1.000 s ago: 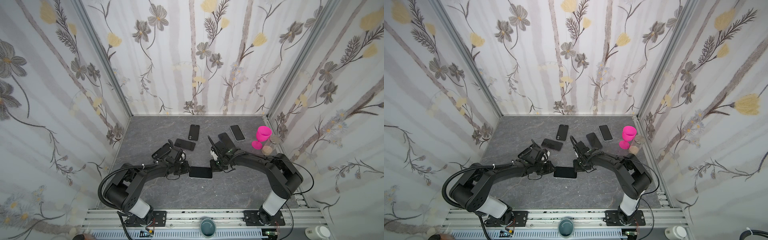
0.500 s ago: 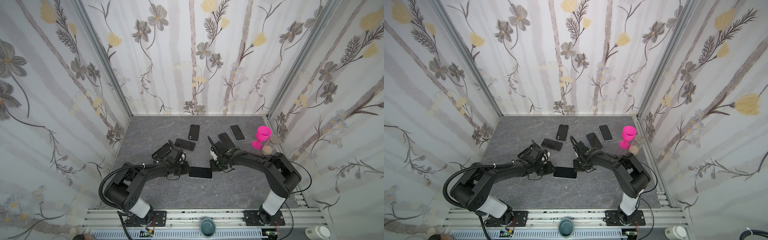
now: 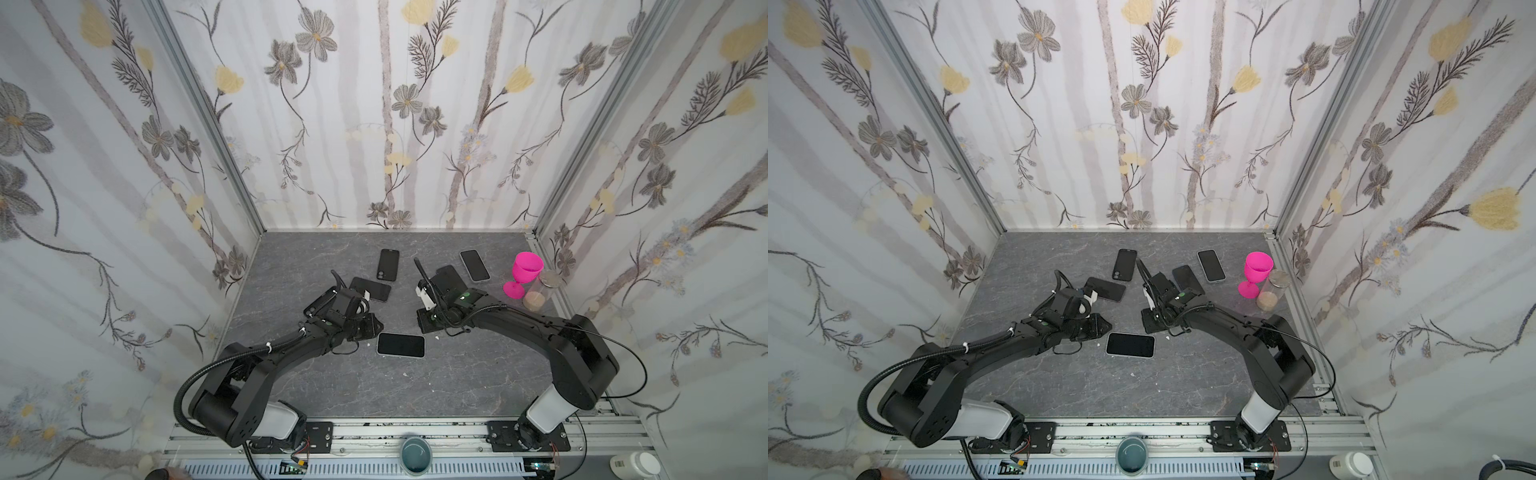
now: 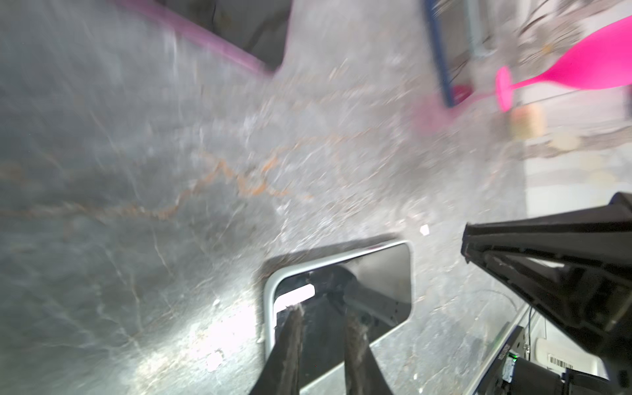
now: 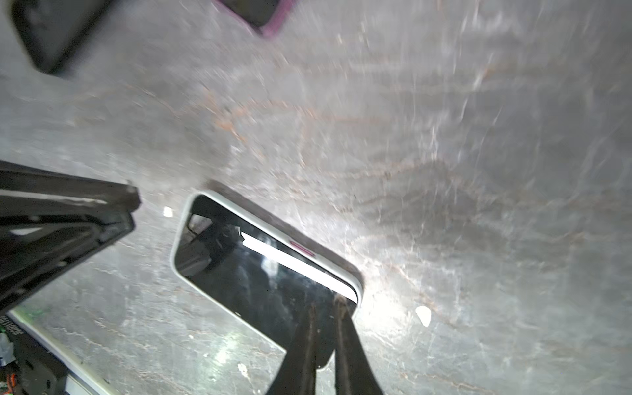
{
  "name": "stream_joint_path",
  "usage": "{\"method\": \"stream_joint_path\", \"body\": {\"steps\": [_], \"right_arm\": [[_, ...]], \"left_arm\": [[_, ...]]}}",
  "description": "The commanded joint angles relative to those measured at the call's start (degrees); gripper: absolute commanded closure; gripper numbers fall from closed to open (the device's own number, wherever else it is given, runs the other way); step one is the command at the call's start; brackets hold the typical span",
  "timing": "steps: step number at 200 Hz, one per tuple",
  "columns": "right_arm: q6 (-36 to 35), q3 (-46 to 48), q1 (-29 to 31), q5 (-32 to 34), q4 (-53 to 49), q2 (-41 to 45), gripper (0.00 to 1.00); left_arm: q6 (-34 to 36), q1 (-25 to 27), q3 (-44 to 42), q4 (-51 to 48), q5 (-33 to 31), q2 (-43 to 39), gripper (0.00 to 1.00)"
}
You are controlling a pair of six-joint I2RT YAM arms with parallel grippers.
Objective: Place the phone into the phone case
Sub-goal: 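Open both grippers and lift them away from the cased phone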
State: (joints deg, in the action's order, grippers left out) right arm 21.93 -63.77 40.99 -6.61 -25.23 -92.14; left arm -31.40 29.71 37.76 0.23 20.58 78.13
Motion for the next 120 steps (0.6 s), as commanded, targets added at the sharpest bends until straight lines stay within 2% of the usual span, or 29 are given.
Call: {"method": "stream_joint_path", "body": {"steps": [1,25,43,55,66,78,101,120], "right_arm": [[-8.3,-1.5,0.7,3.1,4.7,5.4,0.84],[-17.2,-1.3,1.8,3.7,10.5,11.0,0.7],[-25.0,1.7,2.1,-0.5,16.1,14.1,0.58],[-30.1,4.3,2.2,-2.9,19.2,15.7,0.47],[-33.7,6.5,2.4,-4.9,20.9,16.3,0.29],[-38.3,8.1,2.4,-7.6,21.2,16.2,0.17],[-45.2,10.0,2.5,-10.4,19.8,14.4,0.05],[-49.6,10.9,2.7,-12.4,18.4,12.6,0.01]], "left_arm": [[4.8,-0.8,0.6,1.2,-5.2,-5.6,0.74],[10.4,-1.5,0.1,2.4,-8.2,-14.9,0.68],[16.0,-1.6,-0.3,2.8,-10.0,-20.8,0.61],[20.4,-1.6,-0.7,2.6,-10.9,-24.2,0.54],[23.5,-1.7,-1.6,2.7,-11.9,-26.7,0.44],[26.6,-1.7,-3.4,3.3,-12.0,-29.2,0.35],[29.7,-1.6,-7.9,5.6,-10.2,-33.1,0.17],[31.8,-1.6,-12.1,8.5,-6.8,-36.1,0.1]]}}
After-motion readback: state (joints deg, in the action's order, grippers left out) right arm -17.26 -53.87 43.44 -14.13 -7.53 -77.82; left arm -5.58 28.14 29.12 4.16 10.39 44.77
